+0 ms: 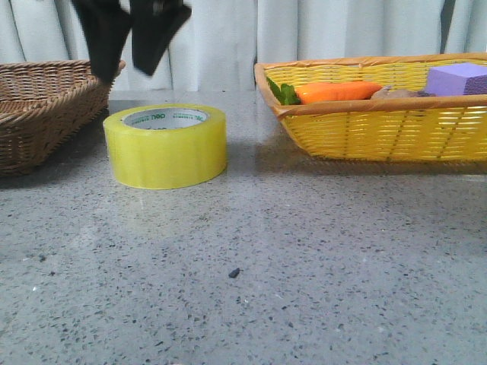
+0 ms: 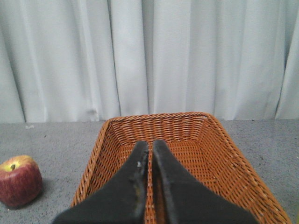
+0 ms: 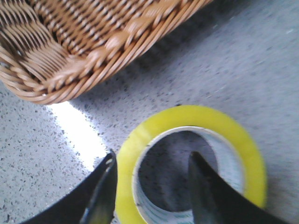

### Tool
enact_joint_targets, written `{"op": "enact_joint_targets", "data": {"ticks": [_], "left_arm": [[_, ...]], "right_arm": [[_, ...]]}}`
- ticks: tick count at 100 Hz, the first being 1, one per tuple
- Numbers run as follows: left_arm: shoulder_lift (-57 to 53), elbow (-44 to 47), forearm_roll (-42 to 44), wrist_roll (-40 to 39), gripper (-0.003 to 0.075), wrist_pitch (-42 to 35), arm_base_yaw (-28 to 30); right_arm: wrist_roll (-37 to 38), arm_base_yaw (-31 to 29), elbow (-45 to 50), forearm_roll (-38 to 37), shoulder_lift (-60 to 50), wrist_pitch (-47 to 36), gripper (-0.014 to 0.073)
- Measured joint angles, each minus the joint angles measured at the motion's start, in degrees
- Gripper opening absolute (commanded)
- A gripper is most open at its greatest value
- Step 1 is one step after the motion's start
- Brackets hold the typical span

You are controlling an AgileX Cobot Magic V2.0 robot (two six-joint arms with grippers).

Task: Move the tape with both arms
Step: 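Open the right gripper and withdraw it from the tape roll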

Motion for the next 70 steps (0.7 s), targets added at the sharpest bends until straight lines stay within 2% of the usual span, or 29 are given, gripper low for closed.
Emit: {"op": "enact_joint_targets", "data": {"ticks": [6,16,29,52,70], "left_arm": [[0.0,-1.16,1.34,0.0,-0.002,0.97,-1.08],[0.67,-3.22,2.23,0.0,0.0004,2.79,-4.12],[2.89,-5.09,2.55,0.0,0.0117,3.56,-9.6],[10.01,-8.15,3.63,0.0,0.0368,3.91,-19.44],[18.15,-12.53,3.78,0.0,0.0391,4.48,-26.18]], "right_arm": [[0.0,-0.36,-0.54,-0.39,-1.96,0.24,0.023],[0.0,-1.4,-0.78,-0.65,-5.29,0.5,0.0098],[0.0,-3.33,-0.9,-0.76,-9.55,2.72,-0.0072],[1.34,-6.02,-0.9,-1.2,-14.88,4.82,-0.0072],[3.12,-6.59,-1.0,-2.95,-17.87,5.08,-0.0072]]}}
